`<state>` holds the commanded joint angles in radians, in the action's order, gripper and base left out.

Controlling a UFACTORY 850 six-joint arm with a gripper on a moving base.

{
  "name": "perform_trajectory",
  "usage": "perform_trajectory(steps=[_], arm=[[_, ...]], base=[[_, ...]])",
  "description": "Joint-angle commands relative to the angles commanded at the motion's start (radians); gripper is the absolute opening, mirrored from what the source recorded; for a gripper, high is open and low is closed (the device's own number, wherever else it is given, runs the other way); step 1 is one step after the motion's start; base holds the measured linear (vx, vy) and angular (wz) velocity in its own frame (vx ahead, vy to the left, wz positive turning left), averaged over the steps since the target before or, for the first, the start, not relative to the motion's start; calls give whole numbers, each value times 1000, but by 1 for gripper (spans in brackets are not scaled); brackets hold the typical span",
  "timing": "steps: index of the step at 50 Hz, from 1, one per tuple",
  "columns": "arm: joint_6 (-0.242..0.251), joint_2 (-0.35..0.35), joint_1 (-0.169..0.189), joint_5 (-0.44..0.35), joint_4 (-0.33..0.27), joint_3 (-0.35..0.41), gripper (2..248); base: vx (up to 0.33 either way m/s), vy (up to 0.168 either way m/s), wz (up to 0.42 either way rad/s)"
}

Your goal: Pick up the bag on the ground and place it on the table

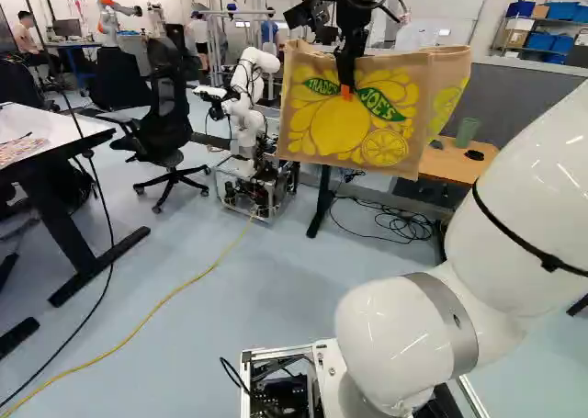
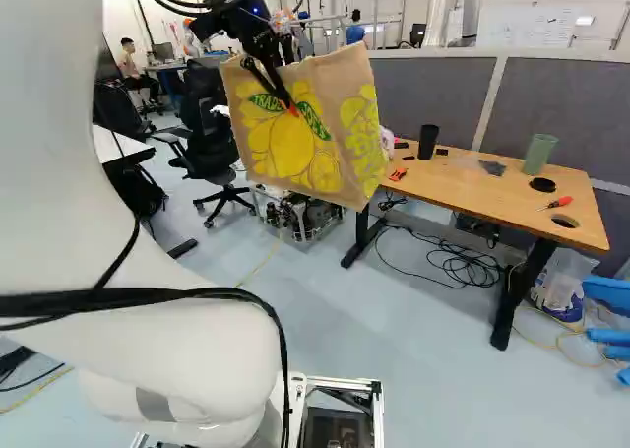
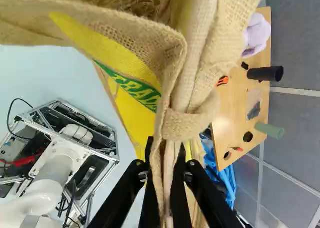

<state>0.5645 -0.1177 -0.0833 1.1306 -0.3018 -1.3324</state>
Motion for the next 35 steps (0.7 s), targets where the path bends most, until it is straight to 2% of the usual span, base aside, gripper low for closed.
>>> perform_trajectory(steps=[35], arm=[[0, 0, 0, 0, 0, 0, 22]], base=[[0, -1, -2]])
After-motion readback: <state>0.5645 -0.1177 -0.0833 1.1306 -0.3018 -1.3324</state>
